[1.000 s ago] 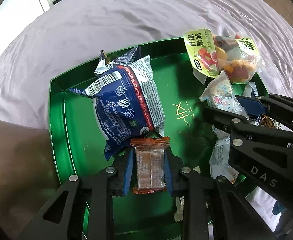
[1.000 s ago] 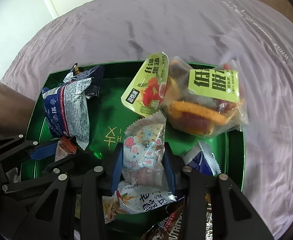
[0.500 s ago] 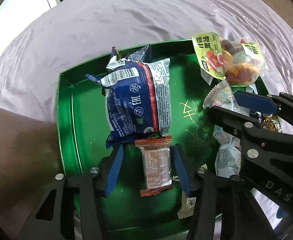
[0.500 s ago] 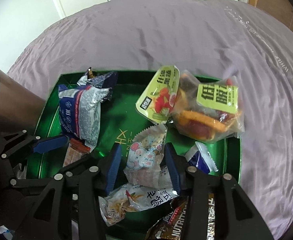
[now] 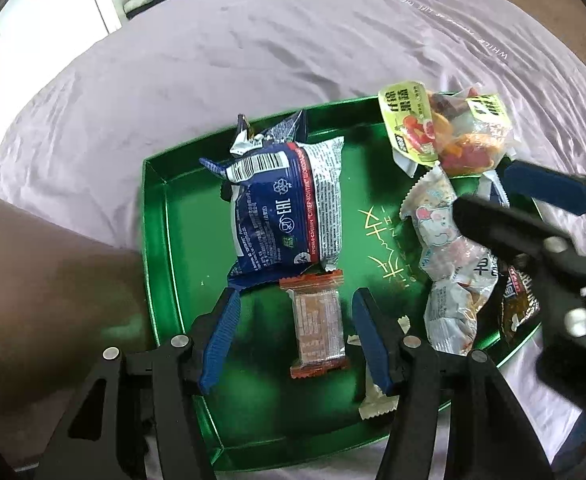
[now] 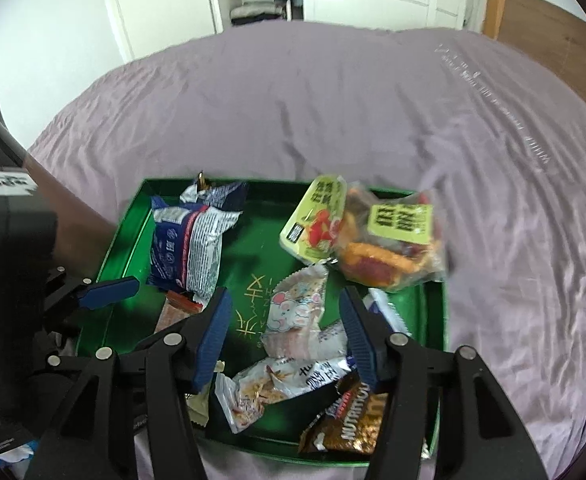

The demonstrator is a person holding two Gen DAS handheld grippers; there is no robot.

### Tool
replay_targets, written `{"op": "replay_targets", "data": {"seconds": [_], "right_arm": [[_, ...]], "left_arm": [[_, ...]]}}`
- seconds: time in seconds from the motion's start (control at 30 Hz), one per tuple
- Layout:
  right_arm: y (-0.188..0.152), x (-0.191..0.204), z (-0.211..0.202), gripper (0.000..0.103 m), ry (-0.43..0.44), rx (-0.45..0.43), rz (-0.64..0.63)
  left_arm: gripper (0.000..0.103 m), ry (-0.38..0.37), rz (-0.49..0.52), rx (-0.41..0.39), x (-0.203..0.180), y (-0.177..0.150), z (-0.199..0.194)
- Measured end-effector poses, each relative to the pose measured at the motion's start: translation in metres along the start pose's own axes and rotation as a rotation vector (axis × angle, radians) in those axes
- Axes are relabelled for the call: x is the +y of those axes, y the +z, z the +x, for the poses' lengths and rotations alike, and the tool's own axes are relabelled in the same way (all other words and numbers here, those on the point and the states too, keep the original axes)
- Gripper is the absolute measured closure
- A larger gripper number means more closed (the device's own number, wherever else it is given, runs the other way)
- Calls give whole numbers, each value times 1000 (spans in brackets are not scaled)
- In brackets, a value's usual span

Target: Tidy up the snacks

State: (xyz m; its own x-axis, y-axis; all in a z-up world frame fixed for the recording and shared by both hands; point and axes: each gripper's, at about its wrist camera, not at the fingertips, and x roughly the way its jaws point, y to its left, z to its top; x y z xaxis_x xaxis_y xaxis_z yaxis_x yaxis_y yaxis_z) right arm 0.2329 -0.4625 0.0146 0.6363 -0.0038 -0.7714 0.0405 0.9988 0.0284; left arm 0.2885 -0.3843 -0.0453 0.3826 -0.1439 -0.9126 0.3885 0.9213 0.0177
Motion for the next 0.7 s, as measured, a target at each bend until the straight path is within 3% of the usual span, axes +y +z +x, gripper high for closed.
{"op": "replay_targets", "data": {"seconds": [0.07,0.1,0.53,0.63,0.7], "right_arm": [[-4,-5,-13,69,-16,-24,20],[-7,-7,-19,66,-24,-33,29],[-53,-14,-66,50,-88,-65,98],[-66,-9,-75,40,-100,-72,106],[-76,-5,-81,26,-107,-79,116]], "left_arm": [[49,0,4,-13,-5,1,-3],[44,-4,4,-18,-5,-1,-6],[41,-94,41,-74,-25,-30,-42],[41,-107,43,-85,-23,-42,-50],[41,-124,36,-87,-20,-54,-55]]}}
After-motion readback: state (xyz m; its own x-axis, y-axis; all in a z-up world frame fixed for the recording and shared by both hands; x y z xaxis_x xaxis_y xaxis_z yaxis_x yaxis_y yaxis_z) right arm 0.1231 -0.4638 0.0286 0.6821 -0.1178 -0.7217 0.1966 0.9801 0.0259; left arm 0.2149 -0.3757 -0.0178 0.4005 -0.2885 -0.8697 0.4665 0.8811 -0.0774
